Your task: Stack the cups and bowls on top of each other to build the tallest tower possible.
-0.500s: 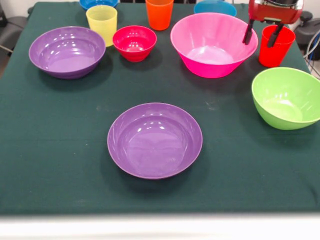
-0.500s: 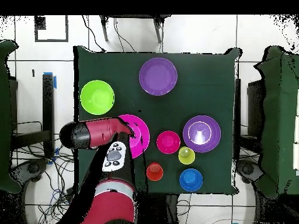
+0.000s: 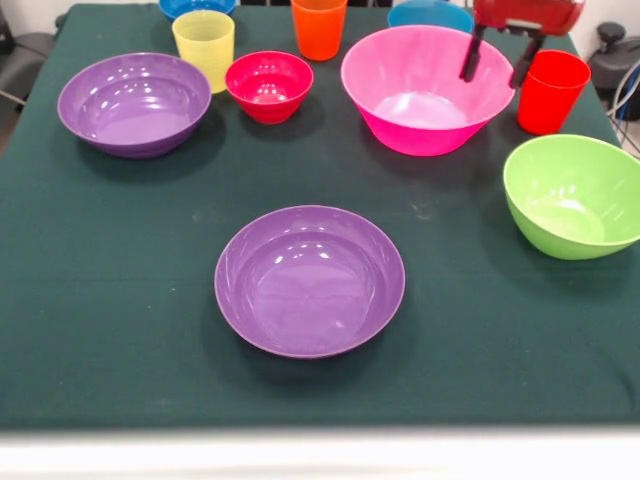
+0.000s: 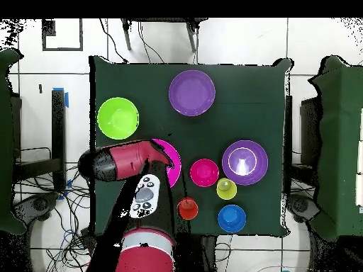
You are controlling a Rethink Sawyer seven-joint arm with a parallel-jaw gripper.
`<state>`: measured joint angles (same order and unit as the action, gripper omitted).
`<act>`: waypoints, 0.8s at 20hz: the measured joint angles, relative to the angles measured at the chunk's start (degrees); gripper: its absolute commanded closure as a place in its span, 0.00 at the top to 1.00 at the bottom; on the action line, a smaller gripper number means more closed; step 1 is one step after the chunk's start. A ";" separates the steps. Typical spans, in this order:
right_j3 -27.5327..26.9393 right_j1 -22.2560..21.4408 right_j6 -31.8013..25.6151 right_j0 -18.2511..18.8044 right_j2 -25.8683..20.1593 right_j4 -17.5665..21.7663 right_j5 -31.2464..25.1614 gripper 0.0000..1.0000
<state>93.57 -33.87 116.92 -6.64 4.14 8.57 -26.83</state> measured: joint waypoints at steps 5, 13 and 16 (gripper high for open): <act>-0.75 -2.77 0.00 2.83 -0.02 0.81 -1.63 1.00; -3.39 -3.60 0.00 3.29 -0.01 1.06 -1.82 1.00; -3.55 -3.53 0.00 1.06 -0.10 0.87 -1.82 1.00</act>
<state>90.02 -37.41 116.92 -5.58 4.04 9.44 -28.65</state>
